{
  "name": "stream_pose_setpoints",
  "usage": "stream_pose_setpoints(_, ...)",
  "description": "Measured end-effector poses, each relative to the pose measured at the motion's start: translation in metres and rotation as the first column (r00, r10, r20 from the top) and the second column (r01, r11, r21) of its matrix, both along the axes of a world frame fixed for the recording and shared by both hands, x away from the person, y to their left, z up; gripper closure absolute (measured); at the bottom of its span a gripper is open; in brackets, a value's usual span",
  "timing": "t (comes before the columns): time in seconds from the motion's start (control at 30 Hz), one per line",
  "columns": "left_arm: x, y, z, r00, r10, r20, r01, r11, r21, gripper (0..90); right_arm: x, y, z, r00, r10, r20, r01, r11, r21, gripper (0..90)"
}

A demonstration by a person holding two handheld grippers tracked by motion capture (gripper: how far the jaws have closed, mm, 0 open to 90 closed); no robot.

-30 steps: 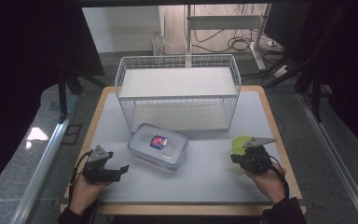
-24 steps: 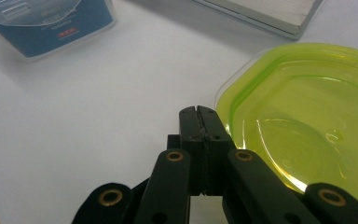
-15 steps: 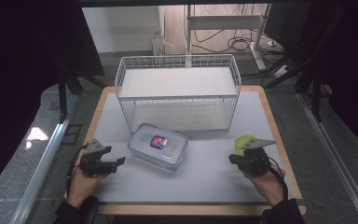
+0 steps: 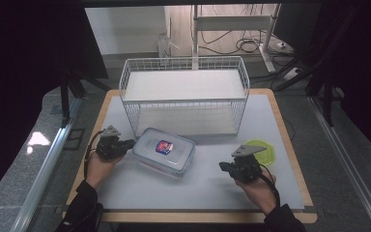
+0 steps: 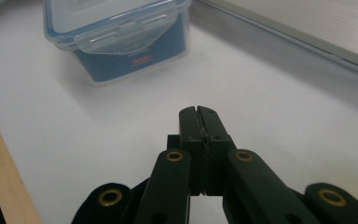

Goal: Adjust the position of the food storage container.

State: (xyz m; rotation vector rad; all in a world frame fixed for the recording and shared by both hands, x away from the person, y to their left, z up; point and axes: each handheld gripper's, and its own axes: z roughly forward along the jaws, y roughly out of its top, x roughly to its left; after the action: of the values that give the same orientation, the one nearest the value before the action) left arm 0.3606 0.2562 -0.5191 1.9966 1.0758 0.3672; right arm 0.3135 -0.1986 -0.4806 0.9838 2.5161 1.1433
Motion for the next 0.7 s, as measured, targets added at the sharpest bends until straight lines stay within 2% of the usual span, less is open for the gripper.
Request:
stream_pose_setpoints(0.03,0.0,0.001,-0.001,1.0,-0.007,-0.004,0.007,1.0,-0.002,82.6,0.001,0.003,-0.001,0.9999,0.01,0.002,-0.01,1.0,-0.002,90.0)
stream_pose_setpoints(0.07,-0.001,0.001,-0.003,0.9998,-0.009,-0.015,0.008,0.9995,-0.03,83.4,0.002,0.01,-0.003,0.9998,0.02,0.001,-0.02,1.0,-0.002,89.9)
stream_pose_setpoints(0.2,-0.003,-0.001,-0.003,0.9995,-0.019,-0.025,0.018,0.9987,-0.047,84.6,0.004,0.021,-0.006,0.9994,0.034,0.002,-0.034,0.999,-0.005,89.8)
stream_pose_setpoints(0.3,-0.007,-0.007,-0.002,0.9986,-0.045,-0.028,0.044,0.9981,-0.044,85.1,0.006,0.028,-0.009,0.9993,0.038,-0.004,-0.038,0.999,-0.014,88.5)
stream_pose_setpoints(0.33,-0.011,-0.014,-0.001,0.9972,-0.07,-0.026,0.069,0.9971,-0.034,85.0,0.008,0.031,-0.011,0.9995,0.032,-0.002,-0.032,0.999,-0.023,88.5)
stream_pose_setpoints(0.37,-0.011,-0.014,-0.001,0.9972,-0.07,-0.026,0.069,0.9971,-0.034,84.9,0.008,0.031,-0.011,0.9995,0.032,-0.002,-0.032,0.999,-0.023,88.5)
stream_pose_setpoints(0.4,-0.015,-0.021,0.0,0.9954,-0.092,-0.026,0.092,0.9955,-0.024,84.8,0.011,0.032,-0.014,0.9998,0.016,-0.008,-0.016,0.999,-0.029,89.0)
stream_pose_setpoints(0.47,-0.017,-0.023,0.0,0.9947,-0.1,-0.024,0.099,0.9948,-0.02,84.8,0.012,0.032,-0.015,1.0,0.004,-0.008,-0.005,0.999,-0.038,89.5)
stream_pose_setpoints(0.6,-0.027,-0.036,0.002,0.9887,-0.148,-0.026,0.147,0.989,-0.009,84.4,0.016,0.029,-0.017,0.9993,-0.034,-0.015,0.033,0.998,-0.046,89.7)
stream_pose_setpoints(0.7,-0.031,-0.04,0.002,0.9858,-0.166,-0.025,0.166,0.9861,-0.005,83.4,0.017,0.028,-0.017,0.9989,-0.044,-0.016,0.043,0.998,-0.046,89.7)
